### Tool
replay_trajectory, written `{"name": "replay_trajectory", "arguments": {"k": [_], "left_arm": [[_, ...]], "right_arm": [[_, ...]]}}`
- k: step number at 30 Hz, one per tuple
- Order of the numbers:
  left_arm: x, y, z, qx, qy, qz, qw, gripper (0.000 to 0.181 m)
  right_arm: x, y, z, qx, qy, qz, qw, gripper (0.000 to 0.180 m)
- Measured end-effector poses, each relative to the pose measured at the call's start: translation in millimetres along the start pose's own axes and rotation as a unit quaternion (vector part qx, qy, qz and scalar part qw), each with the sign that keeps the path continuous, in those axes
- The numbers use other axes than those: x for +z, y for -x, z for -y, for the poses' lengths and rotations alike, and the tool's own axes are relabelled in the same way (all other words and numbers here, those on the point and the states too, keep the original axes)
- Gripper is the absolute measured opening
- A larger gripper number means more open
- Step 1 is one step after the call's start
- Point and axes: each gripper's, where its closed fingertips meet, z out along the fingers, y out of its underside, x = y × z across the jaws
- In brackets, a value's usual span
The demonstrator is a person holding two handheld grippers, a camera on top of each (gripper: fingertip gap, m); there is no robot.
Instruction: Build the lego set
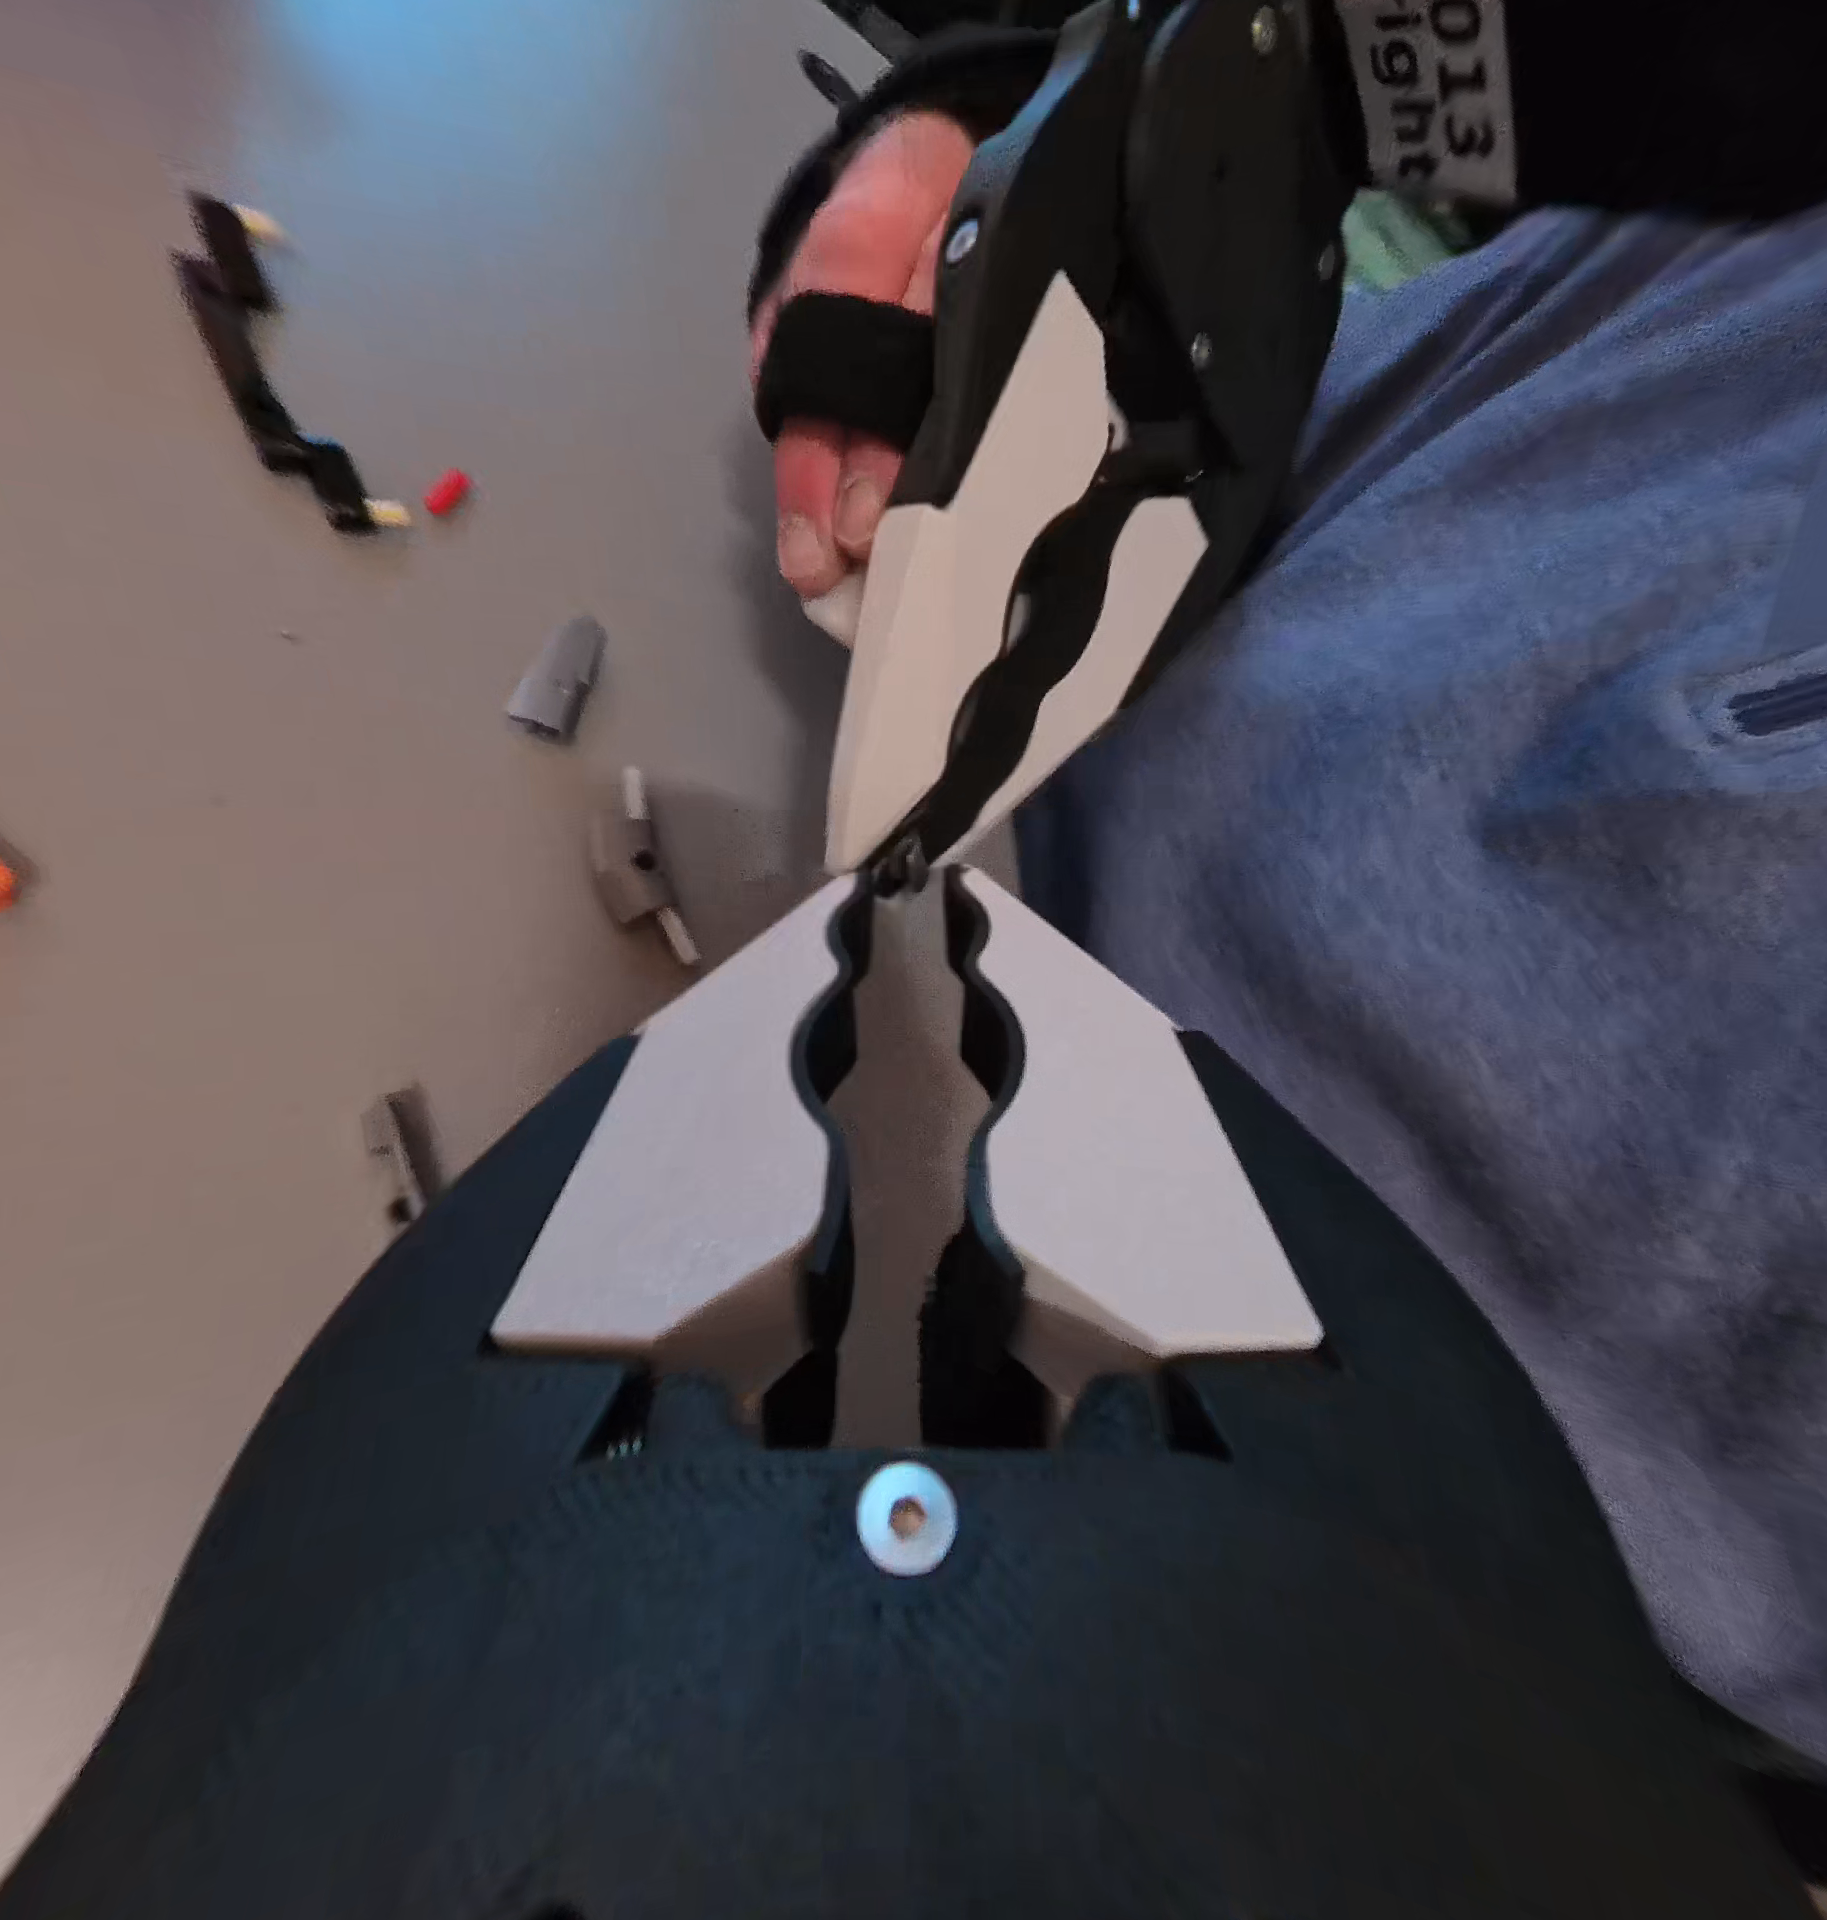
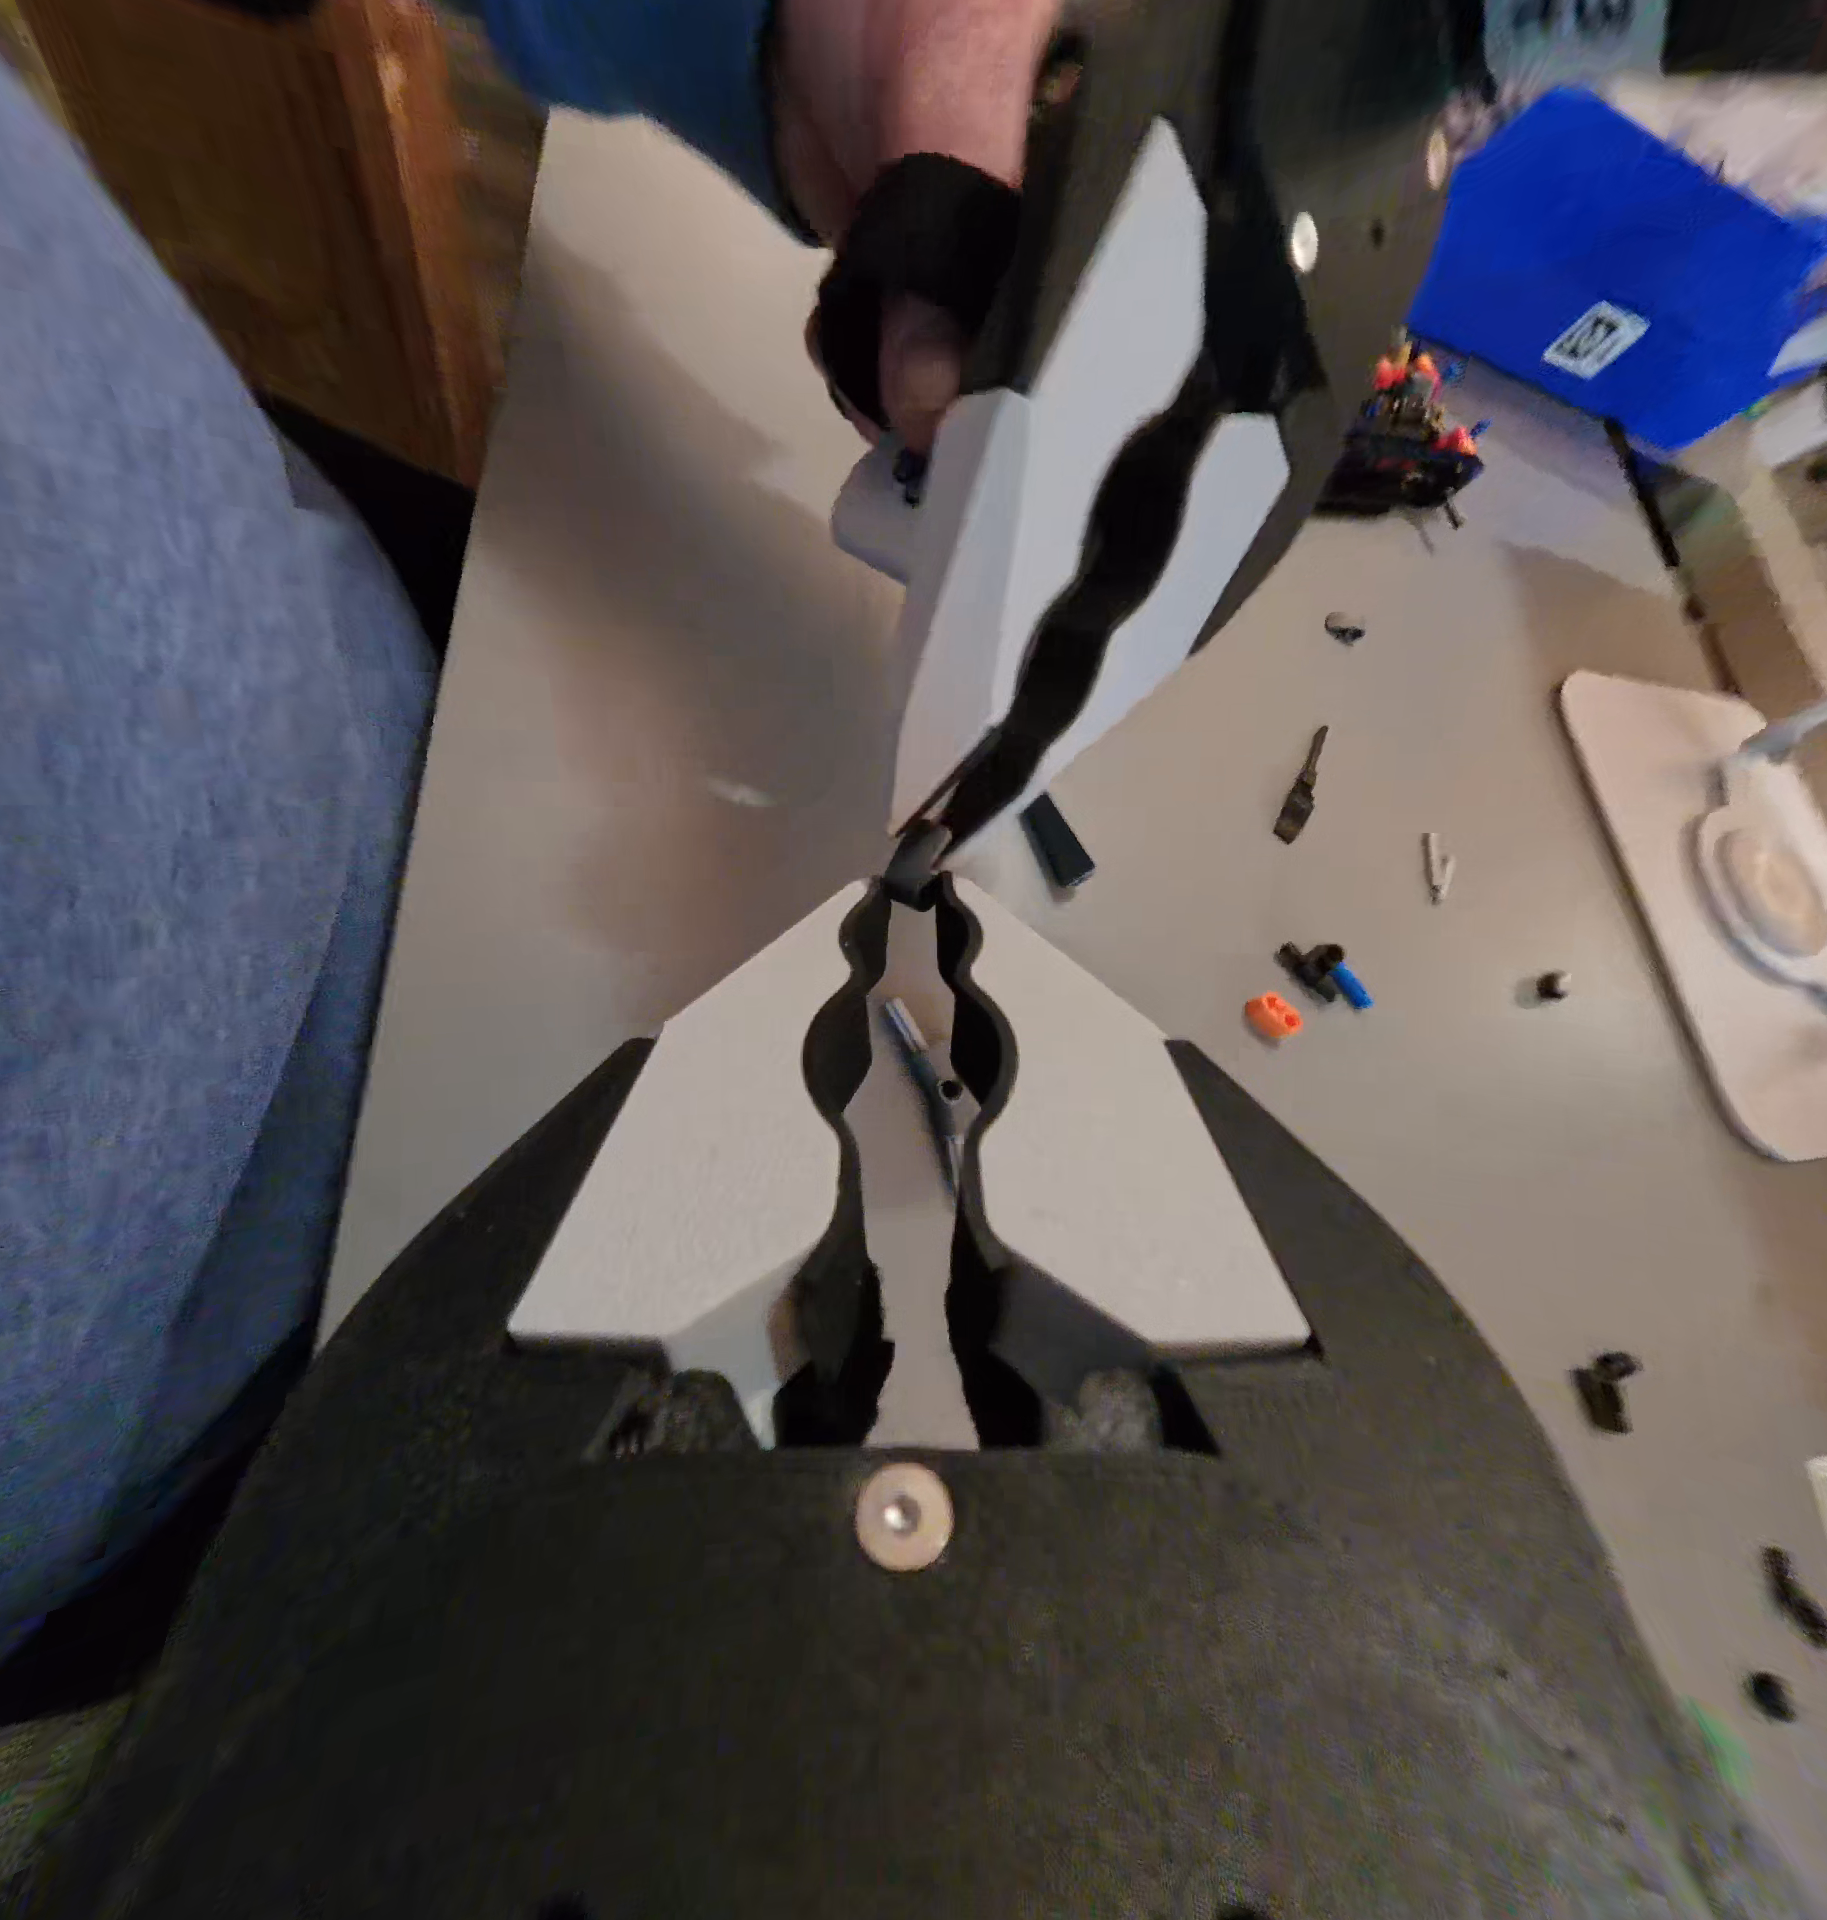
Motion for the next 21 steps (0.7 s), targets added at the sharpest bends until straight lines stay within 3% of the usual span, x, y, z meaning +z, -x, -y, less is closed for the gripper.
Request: {"name": "replay_trajectory", "arguments": {"k": [1, 4, 7, 13, 16, 21], "left_arm": [[-4, 2, 5, 0.021, -0.012, 0.026, 0.999, 0.013], [-14, 9, 11, 0.117, -0.010, 0.136, 0.984, 0.019], [-14, 4, 11, 0.236, 0.027, 0.216, 0.947, 0.017], [-8, 5, 9, 0.427, 0.128, 0.341, 0.828, 0.012], [-7, 1, 14, 0.491, 0.145, 0.375, 0.773, 0.006], [-10, 5, 18, 0.531, 0.155, 0.422, 0.718, 0.004]], "right_arm": [[-2, 0, 2, 0.029, -0.012, 0.015, 0.999, 0.007], [-7, 0, 8, 0.108, -0.047, 0.063, 0.991, 0.007], [-9, 4, 9, 0.148, -0.053, 0.122, 0.980, 0.007], [-11, 6, 8, 0.192, -0.028, 0.189, 0.963, 0.007], [-13, 5, 13, 0.240, -0.040, 0.225, 0.944, 0.007], [-12, 4, 15, 0.280, -0.042, 0.248, 0.926, 0.007]]}}
